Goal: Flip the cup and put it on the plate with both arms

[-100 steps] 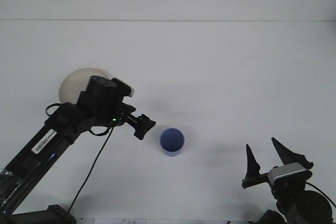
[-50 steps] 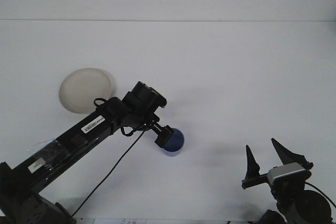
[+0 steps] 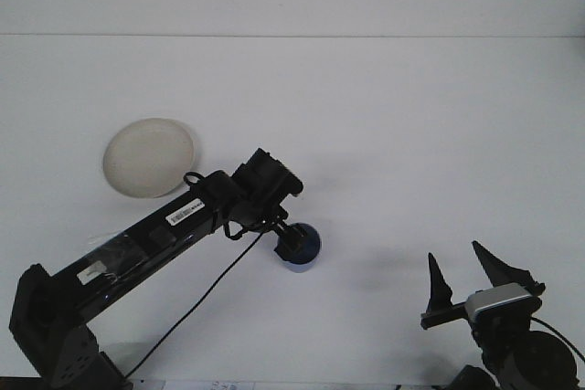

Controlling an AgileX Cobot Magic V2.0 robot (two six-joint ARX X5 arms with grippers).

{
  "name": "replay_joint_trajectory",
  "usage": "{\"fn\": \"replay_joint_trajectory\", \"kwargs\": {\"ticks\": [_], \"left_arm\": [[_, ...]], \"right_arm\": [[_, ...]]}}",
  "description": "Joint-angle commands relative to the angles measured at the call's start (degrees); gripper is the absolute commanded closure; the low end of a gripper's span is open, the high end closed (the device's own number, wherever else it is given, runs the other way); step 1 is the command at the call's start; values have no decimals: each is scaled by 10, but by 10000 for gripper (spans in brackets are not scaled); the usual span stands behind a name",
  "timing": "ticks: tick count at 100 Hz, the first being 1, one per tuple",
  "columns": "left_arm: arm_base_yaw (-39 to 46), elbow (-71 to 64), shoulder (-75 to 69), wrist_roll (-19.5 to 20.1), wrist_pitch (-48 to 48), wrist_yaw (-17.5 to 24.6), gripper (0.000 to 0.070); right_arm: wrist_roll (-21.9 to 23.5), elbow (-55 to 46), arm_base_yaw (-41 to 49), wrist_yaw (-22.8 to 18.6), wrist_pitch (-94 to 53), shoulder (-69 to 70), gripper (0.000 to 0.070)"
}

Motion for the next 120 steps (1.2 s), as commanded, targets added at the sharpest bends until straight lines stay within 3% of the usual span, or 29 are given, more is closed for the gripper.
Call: {"fn": "replay_joint_trajectory", "kwargs": {"ticks": [1, 9, 25, 35, 88, 120], "left_arm": [[-6, 14, 12, 3, 1, -2, 245], [-8, 14, 18, 3, 0, -2, 259], [-11, 14, 20, 8, 0, -4, 581], [-13, 14, 20, 8, -1, -4, 693], [9, 16, -53, 22, -37, -33, 691], [167, 70, -171, 45, -107, -137, 692]], "right_arm": [[4, 5, 5, -1, 4, 2, 194], [4, 5, 5, -1, 4, 2, 194], [8, 5, 5, -1, 3, 2, 194], [10, 5, 5, -1, 3, 2, 194], [10, 5, 5, 0, 3, 2, 194], [10, 5, 5, 0, 3, 2, 194]]}}
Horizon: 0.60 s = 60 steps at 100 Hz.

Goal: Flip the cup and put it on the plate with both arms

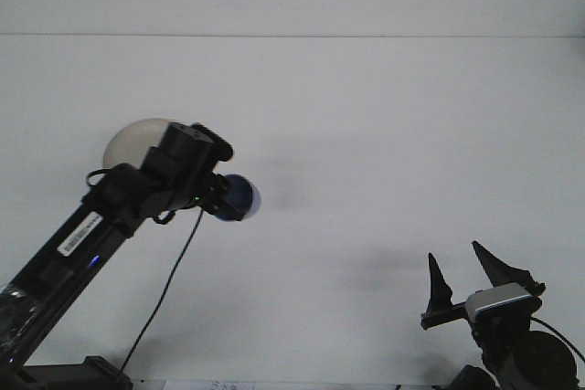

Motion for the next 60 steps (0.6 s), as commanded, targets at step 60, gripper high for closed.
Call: {"fn": "replay_joint_trajectory", "kwargs": {"ticks": [60], "left_arm": [[311, 93, 178, -2, 25, -6, 691]], "right_arm": [[10, 5, 5, -2, -2, 2, 194]]}}
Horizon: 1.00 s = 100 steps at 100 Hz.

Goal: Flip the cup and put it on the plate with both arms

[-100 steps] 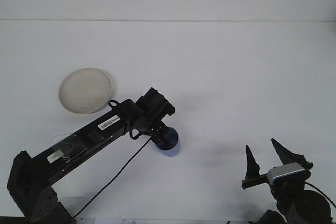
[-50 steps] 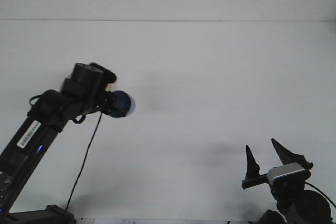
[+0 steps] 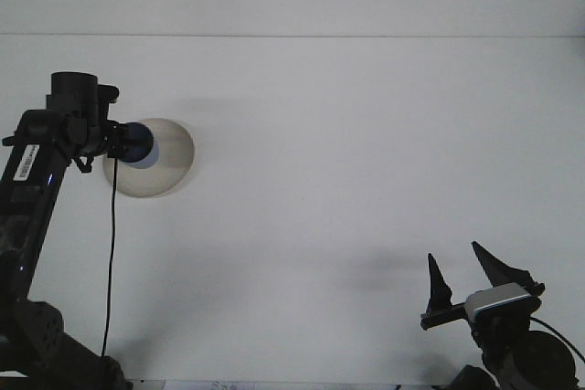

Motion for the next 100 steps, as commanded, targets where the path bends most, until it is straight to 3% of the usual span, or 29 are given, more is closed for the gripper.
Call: {"fn": "replay_joint_trajectory", "kwargs": {"ticks": [1, 64, 68, 77, 82, 100], "left_arm": [[4, 15, 24, -10, 9, 0, 691], [11, 15, 122, -19, 28, 1, 672], [13, 15, 122, -22, 28, 1, 631], [14, 15, 122, -27, 28, 1, 387], [15, 15, 122, -27, 28, 2, 298], [15, 26, 121, -30, 21, 5, 275]], "right_arm": [[10, 5, 5, -2, 2, 2, 194], [12, 5, 5, -1, -5, 2, 194], [12, 5, 5, -1, -5, 2, 194], [12, 5, 5, -1, -5, 2, 194], [12, 5, 5, -1, -5, 2, 194], [12, 5, 5, -1, -7, 2, 194]]}}
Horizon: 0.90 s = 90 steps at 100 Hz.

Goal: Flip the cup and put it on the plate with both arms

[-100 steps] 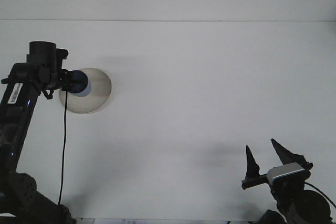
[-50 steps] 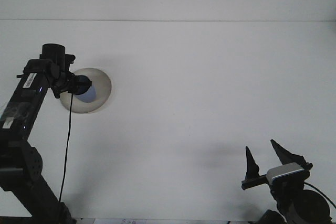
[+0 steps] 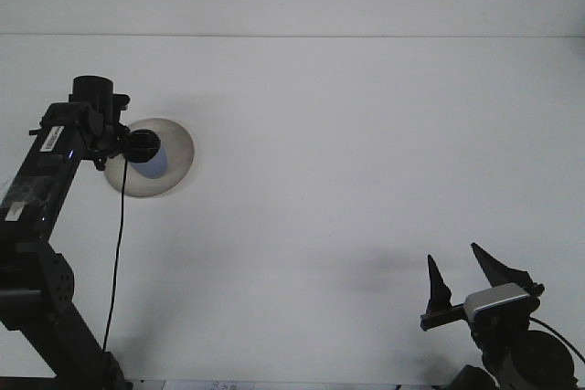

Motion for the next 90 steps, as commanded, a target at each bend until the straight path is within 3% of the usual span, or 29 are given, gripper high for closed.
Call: {"fn": "replay_joint_trajectory", "kwargs": {"ticks": [1, 25, 58, 71, 90], "left_arm": [[2, 23, 13, -13, -4, 1, 275], [3, 73, -39, -27, -44, 11, 225], [-5, 51, -309, -59, -15, 75, 226], [-33, -41, -439, -70, 37, 77, 226], [-99, -300, -639, -113, 150, 81, 226]], "right_arm": [[8, 5, 5, 0, 3, 2, 194], [8, 5, 5, 0, 2, 2, 194], [8, 5, 5, 2, 10, 2, 192], [8, 5, 5, 2, 12, 2, 192], [8, 5, 5, 2, 26, 2, 191]]}}
